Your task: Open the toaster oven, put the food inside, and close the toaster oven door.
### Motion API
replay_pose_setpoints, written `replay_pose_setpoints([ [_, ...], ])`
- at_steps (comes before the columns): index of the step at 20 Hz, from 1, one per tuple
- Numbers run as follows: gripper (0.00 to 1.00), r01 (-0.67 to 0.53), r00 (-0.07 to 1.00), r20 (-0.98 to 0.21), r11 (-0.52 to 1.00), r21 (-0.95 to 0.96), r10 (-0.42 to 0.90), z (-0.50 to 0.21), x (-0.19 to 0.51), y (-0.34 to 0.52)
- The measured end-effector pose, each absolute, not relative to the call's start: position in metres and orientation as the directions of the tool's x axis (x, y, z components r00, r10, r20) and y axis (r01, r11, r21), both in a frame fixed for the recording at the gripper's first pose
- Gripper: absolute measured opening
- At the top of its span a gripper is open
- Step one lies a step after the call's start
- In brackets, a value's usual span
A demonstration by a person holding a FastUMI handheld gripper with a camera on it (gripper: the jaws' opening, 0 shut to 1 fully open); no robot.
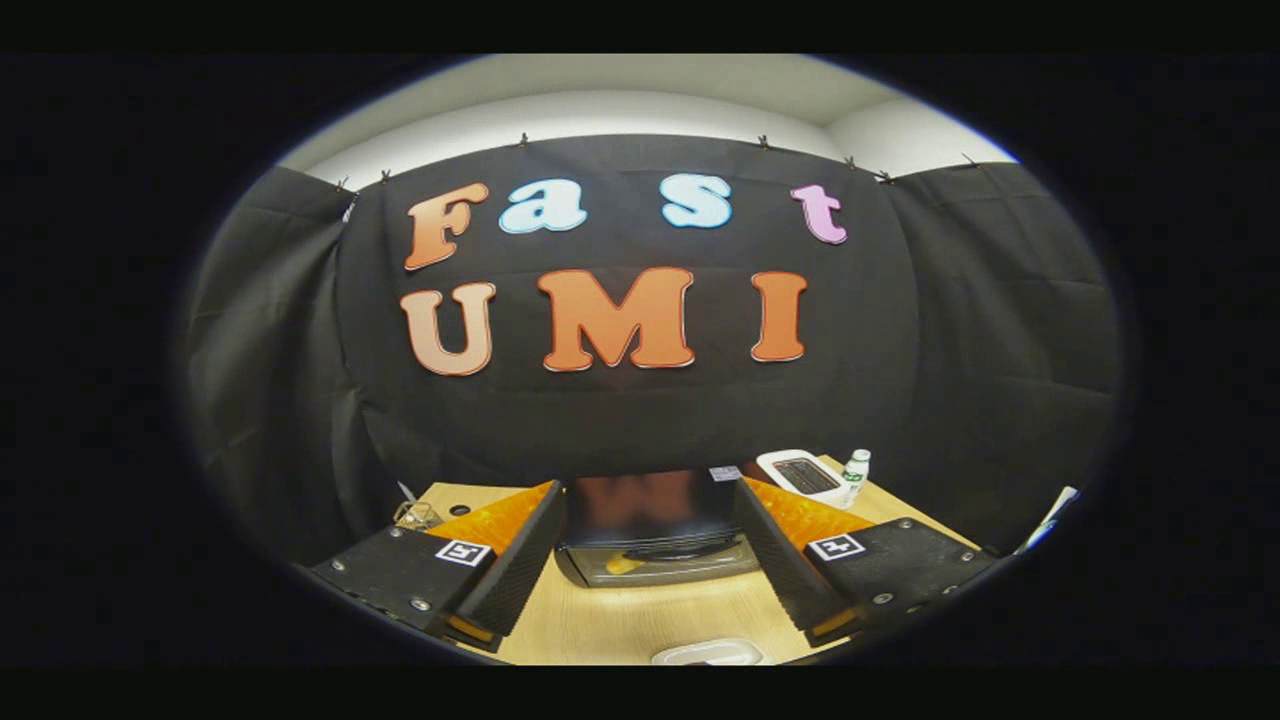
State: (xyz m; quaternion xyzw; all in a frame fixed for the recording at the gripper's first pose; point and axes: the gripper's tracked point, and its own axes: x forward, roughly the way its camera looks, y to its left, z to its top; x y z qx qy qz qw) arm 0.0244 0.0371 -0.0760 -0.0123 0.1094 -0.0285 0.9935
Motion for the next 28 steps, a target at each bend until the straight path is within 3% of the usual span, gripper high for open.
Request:
replay_pose_setpoints([
  [28,0.99,0.191,0.968,-0.144,0.976,-0.101,-0.204,-0.060,-0.012,-0.021],
])
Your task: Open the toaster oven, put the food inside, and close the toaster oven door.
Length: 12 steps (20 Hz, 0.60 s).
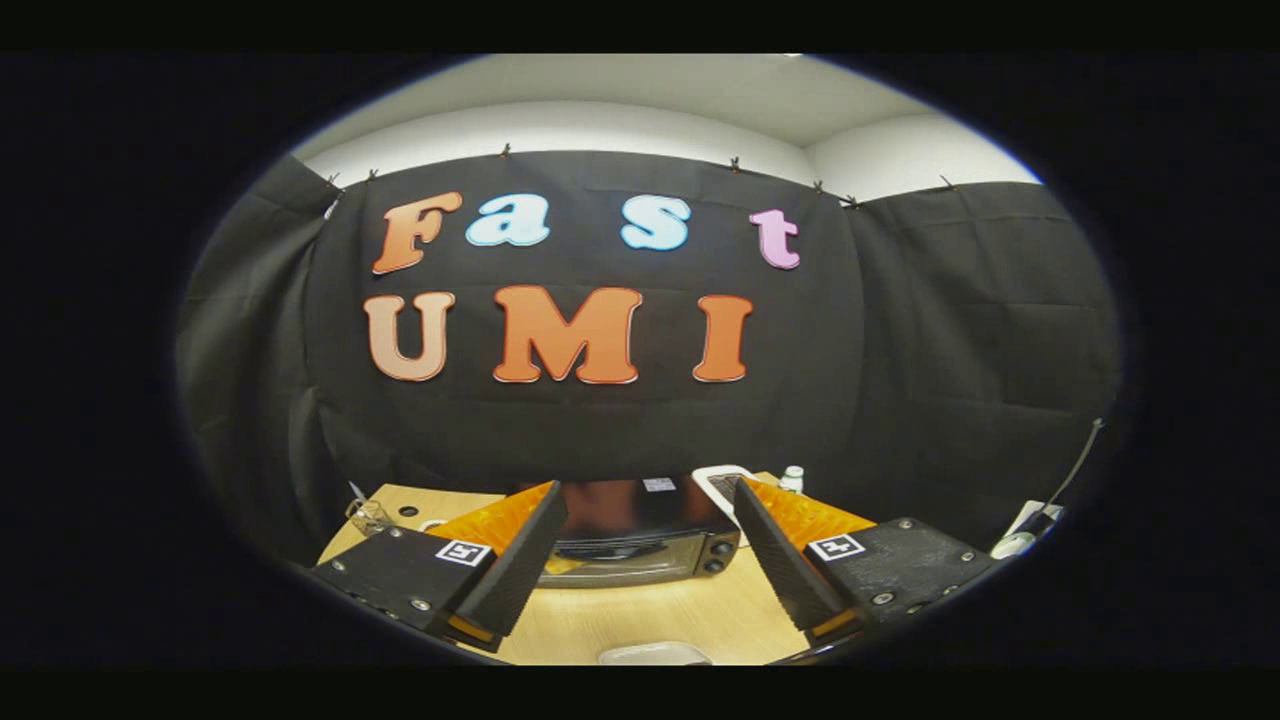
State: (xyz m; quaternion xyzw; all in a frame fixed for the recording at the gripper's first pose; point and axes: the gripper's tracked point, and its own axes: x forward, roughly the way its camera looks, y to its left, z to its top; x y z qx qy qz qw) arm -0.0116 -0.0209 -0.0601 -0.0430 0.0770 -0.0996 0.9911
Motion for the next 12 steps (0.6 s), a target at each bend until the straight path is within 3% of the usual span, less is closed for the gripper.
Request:
replay_pose_setpoints([
  [12,0.99,0.217,0.970,-0.095,0.973,-0.077,-0.224,-0.042,-0.023,-0.044],
])
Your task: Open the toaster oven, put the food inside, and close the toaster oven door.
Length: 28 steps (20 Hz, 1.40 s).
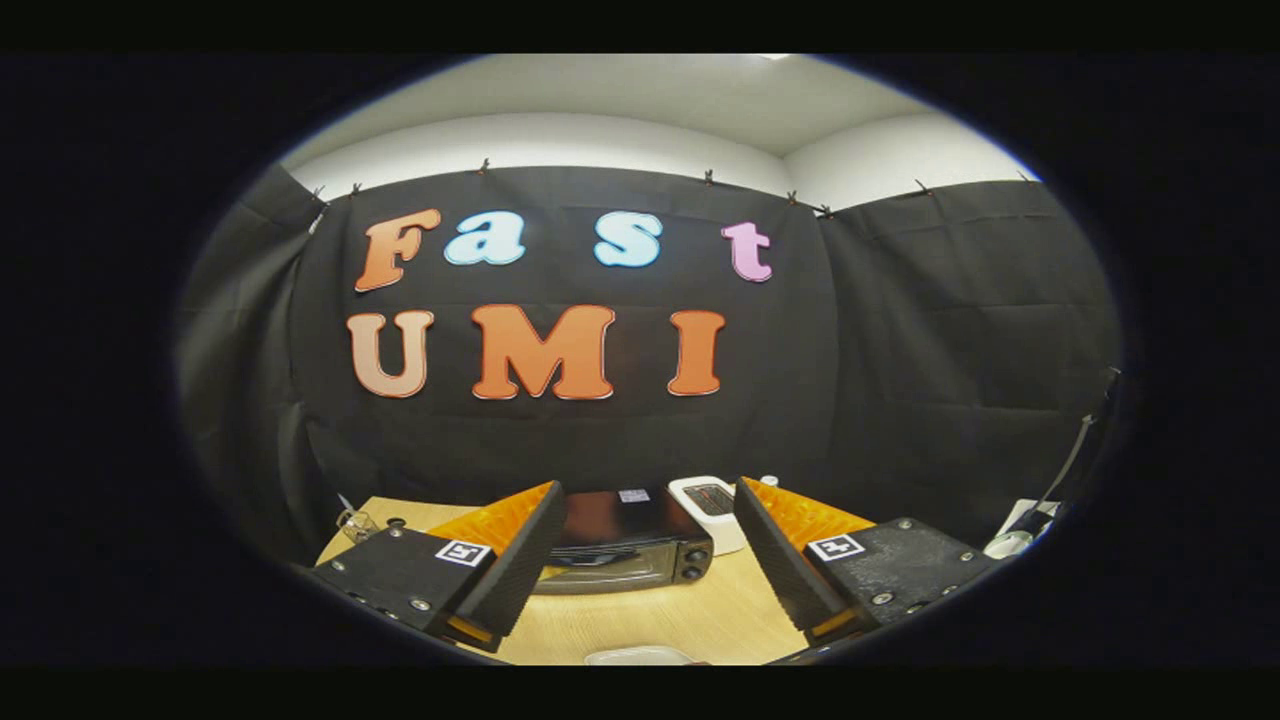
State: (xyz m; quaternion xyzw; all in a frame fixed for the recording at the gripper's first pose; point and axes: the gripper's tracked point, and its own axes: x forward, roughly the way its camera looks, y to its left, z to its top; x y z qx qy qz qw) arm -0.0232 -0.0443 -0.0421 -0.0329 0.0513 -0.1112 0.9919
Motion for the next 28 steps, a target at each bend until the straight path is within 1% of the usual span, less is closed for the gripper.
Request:
replay_pose_setpoints([
  [5,0.99,0.194,0.974,-0.099,0.977,-0.089,-0.203,-0.048,-0.017,-0.071],
  [9,1.00,0.183,0.978,-0.085,0.979,-0.094,-0.191,-0.044,-0.005,-0.116],
  [10,1.00,0.165,0.982,-0.075,0.982,-0.087,-0.172,-0.040,0.000,-0.129],
  [12,1.00,0.143,0.983,-0.109,0.988,-0.059,-0.148,-0.042,0.007,-0.153],
  [13,1.00,0.117,0.988,-0.095,0.992,-0.054,-0.122,-0.040,0.011,-0.162],
  [19,1.00,0.110,0.985,-0.124,0.991,-0.079,-0.119,-0.052,0.014,-0.236],
  [22,1.00,0.103,0.986,-0.123,0.993,-0.061,-0.110,-0.053,0.014,-0.254],
  [25,1.00,0.120,0.986,-0.108,0.991,-0.058,-0.126,-0.050,0.013,-0.271],
  [28,1.00,0.126,0.984,-0.119,0.991,-0.051,-0.131,-0.054,0.009,-0.278],
])
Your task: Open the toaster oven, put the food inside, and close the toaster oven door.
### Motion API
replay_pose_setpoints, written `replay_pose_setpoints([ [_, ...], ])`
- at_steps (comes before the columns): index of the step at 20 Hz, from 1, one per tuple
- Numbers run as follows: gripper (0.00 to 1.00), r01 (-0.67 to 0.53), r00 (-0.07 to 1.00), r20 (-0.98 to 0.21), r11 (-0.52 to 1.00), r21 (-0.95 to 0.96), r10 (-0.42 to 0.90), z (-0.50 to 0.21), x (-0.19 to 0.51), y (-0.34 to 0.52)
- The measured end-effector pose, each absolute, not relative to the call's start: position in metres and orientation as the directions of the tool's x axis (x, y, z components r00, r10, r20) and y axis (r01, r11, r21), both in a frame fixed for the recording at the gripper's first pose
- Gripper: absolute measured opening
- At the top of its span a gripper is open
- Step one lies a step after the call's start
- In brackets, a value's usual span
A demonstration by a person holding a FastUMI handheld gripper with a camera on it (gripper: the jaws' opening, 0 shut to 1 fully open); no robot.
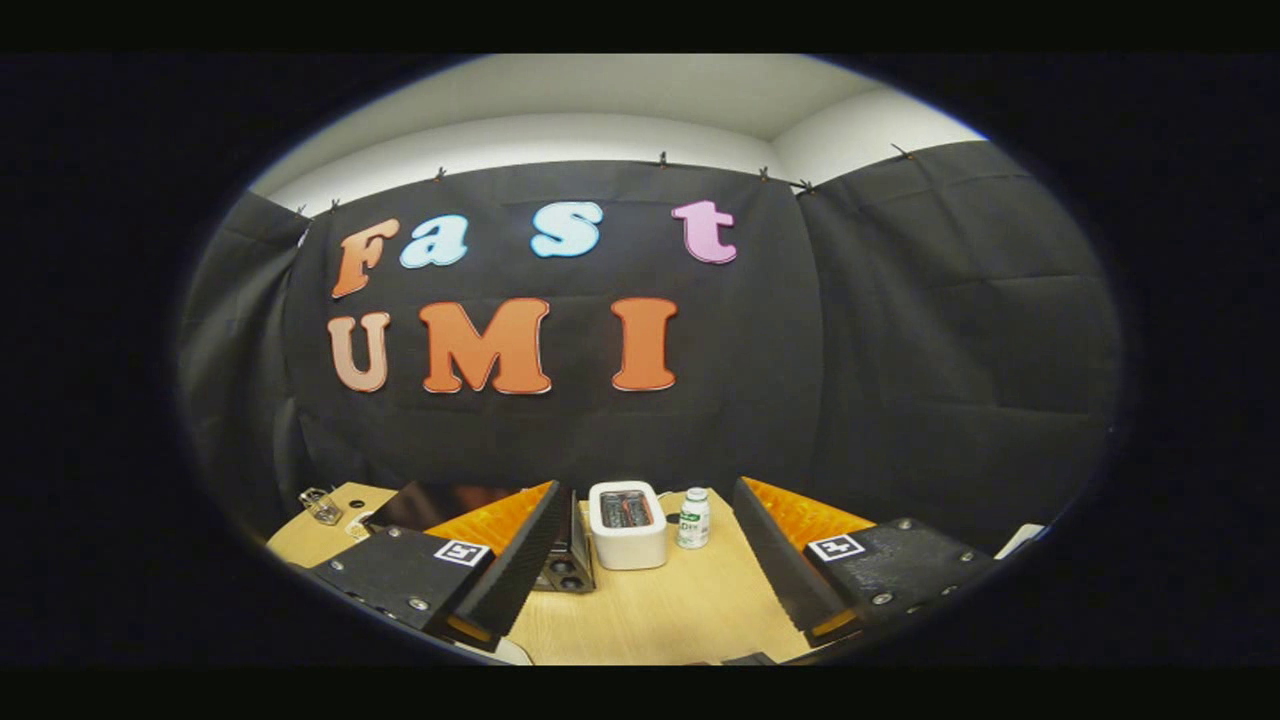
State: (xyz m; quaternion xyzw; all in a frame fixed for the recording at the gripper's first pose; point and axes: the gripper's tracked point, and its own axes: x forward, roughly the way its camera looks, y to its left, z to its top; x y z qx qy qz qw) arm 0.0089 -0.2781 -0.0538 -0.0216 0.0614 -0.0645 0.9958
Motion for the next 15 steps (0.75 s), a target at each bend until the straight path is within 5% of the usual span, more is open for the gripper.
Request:
replay_pose_setpoints([
  [15,1.00,0.148,0.983,-0.101,0.987,-0.066,-0.154,-0.051,0.026,-0.304],
])
